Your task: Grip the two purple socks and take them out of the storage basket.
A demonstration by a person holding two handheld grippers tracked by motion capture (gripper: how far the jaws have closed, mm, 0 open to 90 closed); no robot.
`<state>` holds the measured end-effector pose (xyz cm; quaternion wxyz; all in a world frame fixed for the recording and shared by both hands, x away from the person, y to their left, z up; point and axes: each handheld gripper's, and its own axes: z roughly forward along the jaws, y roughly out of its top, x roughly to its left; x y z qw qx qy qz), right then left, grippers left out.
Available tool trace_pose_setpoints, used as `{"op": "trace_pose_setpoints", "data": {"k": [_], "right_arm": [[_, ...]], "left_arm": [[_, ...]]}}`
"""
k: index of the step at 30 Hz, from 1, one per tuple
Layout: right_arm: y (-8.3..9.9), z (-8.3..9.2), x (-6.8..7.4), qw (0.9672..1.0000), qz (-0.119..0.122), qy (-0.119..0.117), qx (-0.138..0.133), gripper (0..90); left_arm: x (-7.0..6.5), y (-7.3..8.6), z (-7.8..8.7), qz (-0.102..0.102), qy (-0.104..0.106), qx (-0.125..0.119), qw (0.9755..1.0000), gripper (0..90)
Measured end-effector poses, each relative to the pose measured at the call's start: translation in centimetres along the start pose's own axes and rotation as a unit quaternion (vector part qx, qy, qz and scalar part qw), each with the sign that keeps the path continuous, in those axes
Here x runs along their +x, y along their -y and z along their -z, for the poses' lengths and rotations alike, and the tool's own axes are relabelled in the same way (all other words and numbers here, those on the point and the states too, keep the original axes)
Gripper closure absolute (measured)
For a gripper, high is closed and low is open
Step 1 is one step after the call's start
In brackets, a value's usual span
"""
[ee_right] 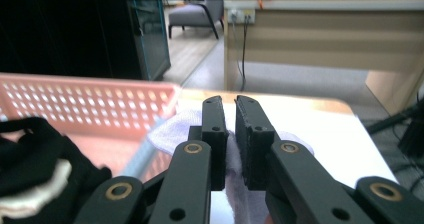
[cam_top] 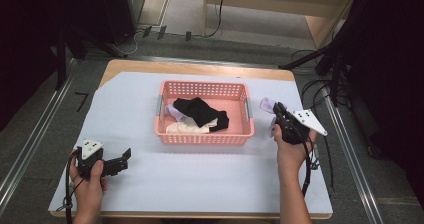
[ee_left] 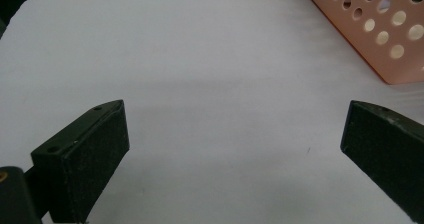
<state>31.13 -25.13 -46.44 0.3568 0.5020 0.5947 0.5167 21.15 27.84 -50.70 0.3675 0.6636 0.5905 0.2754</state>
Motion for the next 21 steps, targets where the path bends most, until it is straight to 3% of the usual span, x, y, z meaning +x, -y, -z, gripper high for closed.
{"op": "trace_pose_setpoints", "data": {"k": [5, 14, 18, 21], "right_arm": [[2.4, 0.1, -1.2, 0.9995, -0.003, 0.011, 0.029, 82.8], [4.5, 0.9, -2.5, 0.9982, -0.006, 0.017, 0.057, 80.4], [5.2, 1.7, -3.4, 0.9974, -0.014, 0.024, 0.067, 67.9], [5.4, 2.5, -4.3, 0.9965, -0.044, 0.018, 0.068, 53.0]], "left_arm": [[0.0, 0.0, 0.0, 0.000, -0.001, 0.000, 1.0000, 0.0], [-0.1, 0.0, 0.0, 0.000, -0.003, -0.002, 1.0000, 0.0], [-0.1, 0.0, 0.0, -0.001, -0.005, -0.003, 1.0000, 0.0], [-0.1, 0.0, 0.0, -0.003, -0.005, -0.002, 1.0000, 0.0]]}}
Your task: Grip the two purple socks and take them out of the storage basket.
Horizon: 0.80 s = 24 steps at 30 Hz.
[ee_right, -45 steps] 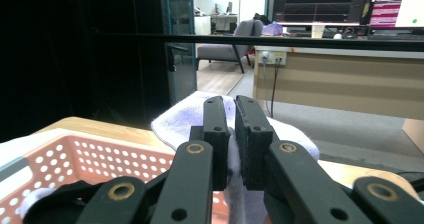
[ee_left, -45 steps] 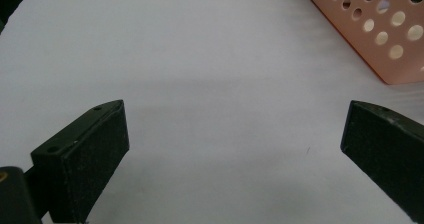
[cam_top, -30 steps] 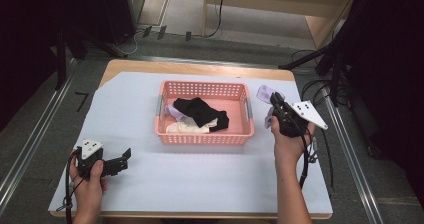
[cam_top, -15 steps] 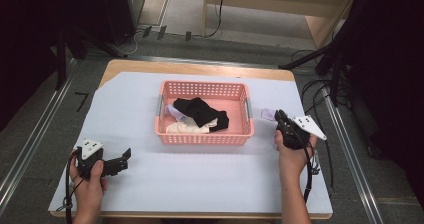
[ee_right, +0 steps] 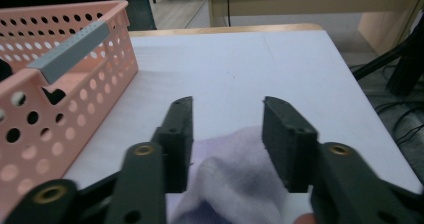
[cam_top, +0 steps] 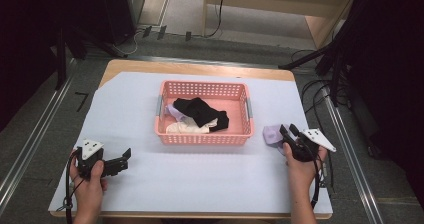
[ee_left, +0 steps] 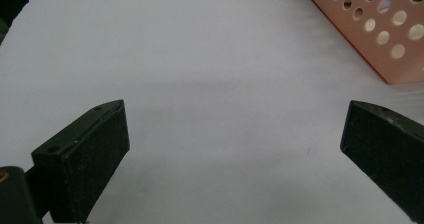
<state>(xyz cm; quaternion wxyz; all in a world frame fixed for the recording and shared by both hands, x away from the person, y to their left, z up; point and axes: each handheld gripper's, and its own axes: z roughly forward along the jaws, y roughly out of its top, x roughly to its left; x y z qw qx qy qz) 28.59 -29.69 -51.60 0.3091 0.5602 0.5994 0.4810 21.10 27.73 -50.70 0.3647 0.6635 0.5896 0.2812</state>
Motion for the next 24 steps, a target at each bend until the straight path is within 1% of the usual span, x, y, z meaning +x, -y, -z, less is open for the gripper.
{"op": "trace_pose_setpoints", "data": {"k": [1, 3, 5, 7, 8, 9, 11, 12, 13, 14, 15, 16, 19, 22, 24], "right_arm": [[0.0, 0.3, -0.2, 1.0000, -0.007, -0.003, 0.001, 50.7], [-0.1, 0.6, -0.4, 1.0000, -0.009, -0.002, 0.001, 48.3], [-0.4, 1.0, -0.3, 1.0000, -0.002, -0.004, -0.001, 46.5], [-1.0, 1.3, 0.3, 0.9999, 0.004, -0.010, -0.003, 45.0], [-1.0, 1.3, 0.3, 0.9999, 0.004, -0.010, -0.003, 45.0], [-1.3, 1.3, 0.7, 0.9999, 0.005, -0.014, -0.006, 44.7], [-1.8, 1.3, 1.5, 0.9997, 0.010, -0.021, -0.010, 44.5], [-2.4, 1.2, 2.5, 0.9994, 0.009, -0.031, -0.011, 44.6], [-2.4, 1.2, 2.5, 0.9994, 0.009, -0.031, -0.011, 44.6], [-2.6, 1.0, 3.0, 0.9993, 0.009, -0.036, -0.011, 44.5], [-3.1, 0.7, 4.2, 0.9988, 0.013, -0.047, -0.008, 44.1], [-3.1, 0.7, 4.2, 0.9988, 0.013, -0.047, -0.008, 44.1], [-3.8, 0.1, 6.1, 0.9982, 0.016, -0.056, -0.008, 44.4], [-4.3, -0.5, 7.7, 0.9980, 0.021, -0.060, -0.009, 44.8], [-4.5, -1.0, 8.7, 0.9975, 0.022, -0.067, -0.009, 45.1]], "left_arm": [[0.0, 0.0, 0.0, -0.001, -0.001, 0.001, 1.0000, 0.1], [0.0, 0.0, 0.0, -0.002, -0.001, 0.002, 1.0000, 0.1], [0.0, 0.0, 0.0, -0.004, -0.001, 0.003, 1.0000, 0.1], [-0.1, 0.0, 0.0, -0.004, -0.002, 0.002, 1.0000, 0.1], [-0.1, 0.0, 0.0, -0.004, -0.002, 0.002, 1.0000, 0.1], [-0.1, 0.0, 0.0, -0.004, -0.002, 0.002, 1.0000, 0.1], [-0.1, 0.0, 0.0, -0.003, -0.001, 0.001, 1.0000, 0.1], [-0.1, 0.0, 0.0, -0.002, -0.001, 0.002, 1.0000, 0.1], [0.0, 0.0, 0.0, -0.002, 0.000, 0.000, 1.0000, 0.1], [0.0, 0.0, 0.0, -0.002, -0.001, 0.000, 1.0000, 0.1], [0.0, 0.0, 0.0, -0.002, -0.001, 0.000, 1.0000, 0.1], [0.0, 0.0, 0.0, -0.001, -0.001, -0.001, 1.0000, 0.1], [0.0, 0.0, 0.0, 0.001, 0.000, -0.002, 1.0000, 0.1], [0.0, 0.0, 0.0, 0.003, 0.003, -0.003, 1.0000, 0.1], [0.0, 0.0, 0.0, 0.002, 0.003, -0.004, 1.0000, 0.1]]}}
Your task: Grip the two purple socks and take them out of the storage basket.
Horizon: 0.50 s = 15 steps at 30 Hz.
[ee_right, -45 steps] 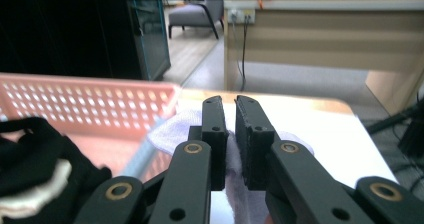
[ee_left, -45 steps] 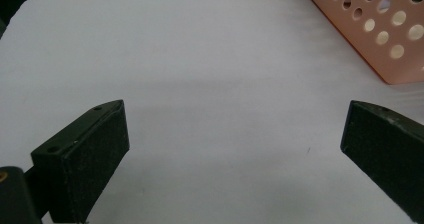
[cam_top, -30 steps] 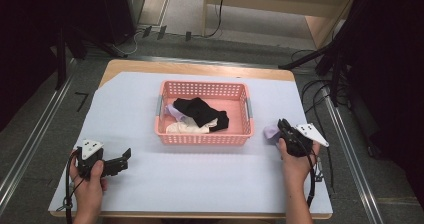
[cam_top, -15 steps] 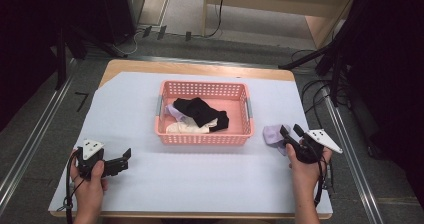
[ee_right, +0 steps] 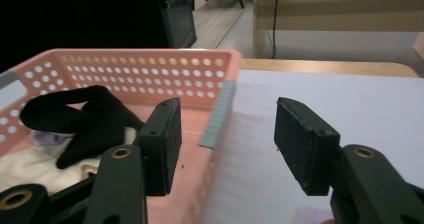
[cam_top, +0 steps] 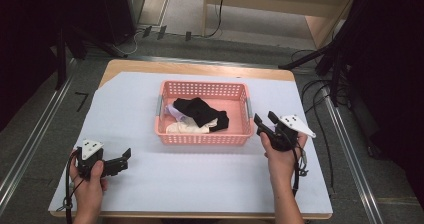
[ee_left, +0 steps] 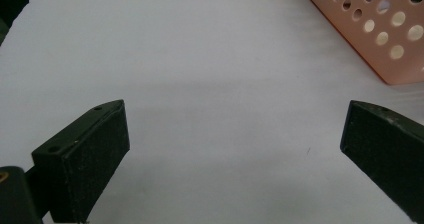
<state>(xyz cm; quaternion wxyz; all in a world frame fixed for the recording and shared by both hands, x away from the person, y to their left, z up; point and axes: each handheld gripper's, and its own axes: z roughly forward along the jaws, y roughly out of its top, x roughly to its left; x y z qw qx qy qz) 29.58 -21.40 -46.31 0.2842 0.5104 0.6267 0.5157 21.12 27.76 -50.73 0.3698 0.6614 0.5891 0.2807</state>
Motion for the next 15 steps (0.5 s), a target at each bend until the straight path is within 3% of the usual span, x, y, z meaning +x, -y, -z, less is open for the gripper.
{"op": "trace_pose_setpoints", "data": {"k": [7, 14, 15], "right_arm": [[-0.7, -1.9, 3.1, 0.9994, 0.014, -0.032, -0.003, 47.3], [-1.3, -3.3, 6.3, 0.9984, 0.034, -0.044, 0.007, 49.3], [-1.4, -3.5, 6.7, 0.9985, 0.038, -0.038, 0.008, 49.8]], "left_arm": [[0.0, 0.0, 0.1, 0.000, 0.000, 0.004, 1.0000, 0.1], [0.1, 0.0, 0.0, 0.000, 0.001, 0.005, 1.0000, 0.1], [0.1, 0.0, 0.0, 0.000, 0.002, 0.005, 1.0000, 0.1]]}}
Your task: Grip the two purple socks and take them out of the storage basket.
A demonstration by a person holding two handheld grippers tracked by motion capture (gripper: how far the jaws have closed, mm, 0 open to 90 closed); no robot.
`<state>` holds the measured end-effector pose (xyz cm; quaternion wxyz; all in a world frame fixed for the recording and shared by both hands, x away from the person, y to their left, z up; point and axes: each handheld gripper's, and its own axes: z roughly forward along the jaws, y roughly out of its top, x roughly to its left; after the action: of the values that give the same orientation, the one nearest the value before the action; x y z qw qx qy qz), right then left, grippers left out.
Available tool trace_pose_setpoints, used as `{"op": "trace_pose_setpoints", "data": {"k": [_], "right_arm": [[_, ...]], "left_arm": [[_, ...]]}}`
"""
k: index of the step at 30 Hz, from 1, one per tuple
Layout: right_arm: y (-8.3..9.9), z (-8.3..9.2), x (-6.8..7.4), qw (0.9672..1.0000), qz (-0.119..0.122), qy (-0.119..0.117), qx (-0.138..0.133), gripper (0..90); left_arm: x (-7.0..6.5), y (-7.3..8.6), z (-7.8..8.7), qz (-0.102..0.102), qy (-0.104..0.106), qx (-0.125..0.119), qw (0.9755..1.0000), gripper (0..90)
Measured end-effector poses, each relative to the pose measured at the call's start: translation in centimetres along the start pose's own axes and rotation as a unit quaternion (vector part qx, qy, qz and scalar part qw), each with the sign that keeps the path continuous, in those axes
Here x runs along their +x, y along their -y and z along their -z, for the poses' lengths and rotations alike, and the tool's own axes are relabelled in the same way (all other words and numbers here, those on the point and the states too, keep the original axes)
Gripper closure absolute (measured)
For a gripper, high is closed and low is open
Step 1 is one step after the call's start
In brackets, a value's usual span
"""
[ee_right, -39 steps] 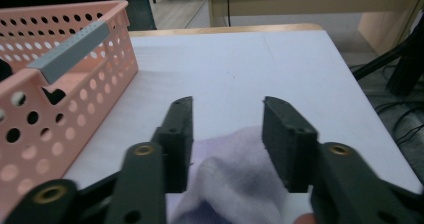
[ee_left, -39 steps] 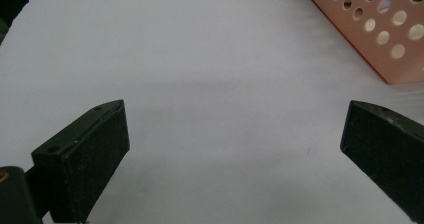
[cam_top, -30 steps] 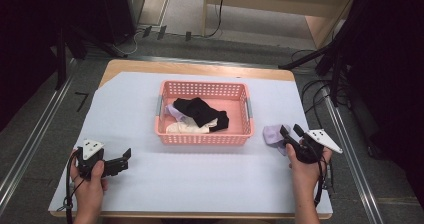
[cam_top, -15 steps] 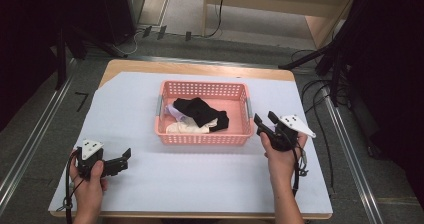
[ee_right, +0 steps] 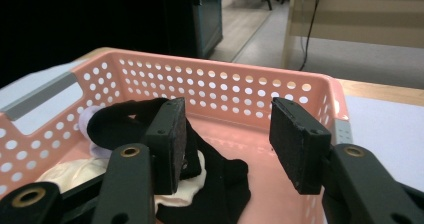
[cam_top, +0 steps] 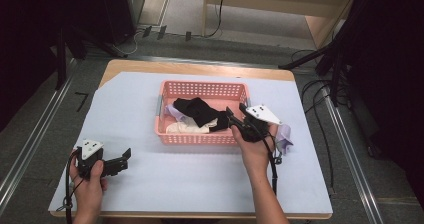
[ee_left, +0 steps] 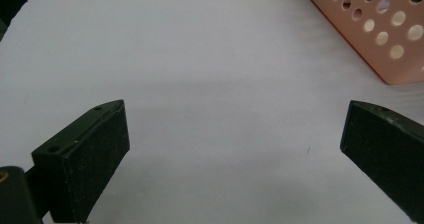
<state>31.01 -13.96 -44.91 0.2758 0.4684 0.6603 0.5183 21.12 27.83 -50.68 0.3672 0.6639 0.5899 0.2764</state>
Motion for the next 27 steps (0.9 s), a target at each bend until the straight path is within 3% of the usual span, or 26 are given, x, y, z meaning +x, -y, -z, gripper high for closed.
{"op": "trace_pose_setpoints", "data": {"k": [3, 7, 10, 13, 16, 21, 27], "right_arm": [[-0.3, -0.7, 1.1, 0.9999, -0.010, -0.008, 0.004, 50.2], [-0.5, -1.8, 2.6, 0.9998, 0.007, -0.015, 0.011, 49.0], [-0.5, -2.6, 3.5, 0.9995, 0.006, -0.025, 0.017, 49.6], [-0.7, -3.5, 4.3, 0.9989, 0.010, -0.038, 0.026, 50.4], [-0.8, -4.4, 5.1, 0.9973, 0.000, -0.063, 0.039, 53.0], [-0.9, -5.8, 6.8, 0.9955, 0.009, -0.076, 0.056, 54.3], [-0.9, -7.3, 8.2, 0.9941, 0.019, -0.074, 0.077, 56.9]], "left_arm": [[0.0, 0.0, 0.0, 0.000, 0.001, 0.000, 1.0000, 0.1], [0.0, 0.0, 0.0, 0.001, 0.001, 0.000, 1.0000, 0.1], [0.0, 0.0, 0.0, 0.002, 0.001, 0.000, 1.0000, 0.1], [0.0, 0.0, 0.0, 0.002, 0.001, 0.000, 1.0000, 0.1], [0.0, 0.0, 0.0, 0.002, 0.002, -0.001, 1.0000, 0.1], [0.1, 0.0, 0.0, 0.005, 0.003, -0.001, 1.0000, 0.1], [0.1, 0.0, 0.0, 0.005, 0.003, -0.001, 1.0000, 0.1]]}}
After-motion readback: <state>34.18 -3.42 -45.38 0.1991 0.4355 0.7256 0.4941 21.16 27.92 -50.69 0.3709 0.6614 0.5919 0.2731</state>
